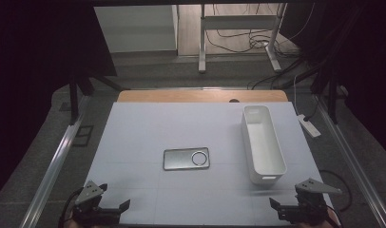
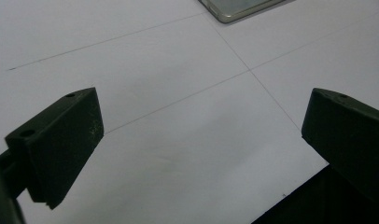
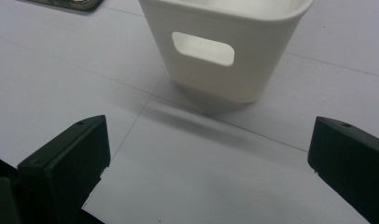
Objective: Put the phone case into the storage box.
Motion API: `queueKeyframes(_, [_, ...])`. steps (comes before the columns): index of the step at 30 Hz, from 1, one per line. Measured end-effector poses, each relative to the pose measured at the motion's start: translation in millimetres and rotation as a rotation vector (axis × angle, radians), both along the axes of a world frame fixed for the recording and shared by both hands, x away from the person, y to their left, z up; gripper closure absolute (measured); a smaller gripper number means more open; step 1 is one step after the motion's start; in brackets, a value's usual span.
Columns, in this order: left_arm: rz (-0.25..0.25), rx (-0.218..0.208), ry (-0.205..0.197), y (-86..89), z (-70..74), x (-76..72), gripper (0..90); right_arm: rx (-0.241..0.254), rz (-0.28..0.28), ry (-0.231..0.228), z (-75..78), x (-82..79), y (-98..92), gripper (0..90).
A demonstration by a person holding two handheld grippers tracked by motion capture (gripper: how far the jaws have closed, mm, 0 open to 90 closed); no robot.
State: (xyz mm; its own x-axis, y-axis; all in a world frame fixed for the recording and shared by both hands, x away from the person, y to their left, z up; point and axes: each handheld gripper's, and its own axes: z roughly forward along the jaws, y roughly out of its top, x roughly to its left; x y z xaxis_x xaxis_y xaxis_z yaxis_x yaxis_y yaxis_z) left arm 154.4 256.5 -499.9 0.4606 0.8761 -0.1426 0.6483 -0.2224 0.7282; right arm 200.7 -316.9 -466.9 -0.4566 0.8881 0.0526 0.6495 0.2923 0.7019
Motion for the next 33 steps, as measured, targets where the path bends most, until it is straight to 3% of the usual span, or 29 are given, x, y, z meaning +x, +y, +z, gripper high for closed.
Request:
queueKeyframes(16, [0.002,-0.009,0.006,0.7,-0.2,0.6,0.0,0.006,0.002,-0.005,0.3,-0.2,-0.5,0.0])
queueKeyframes(23, [0.001,-0.036,0.007,3.4,0.2,0.3,0.0,-0.002,0.016,-0.005,0.1,-0.3,-0.1,0.0])
queueKeyframes(33, [-0.012,-0.031,0.01,2.2,0.8,4.4,0.0,0.003,0.014,-0.008,0.1,-0.4,-0.2,0.0])
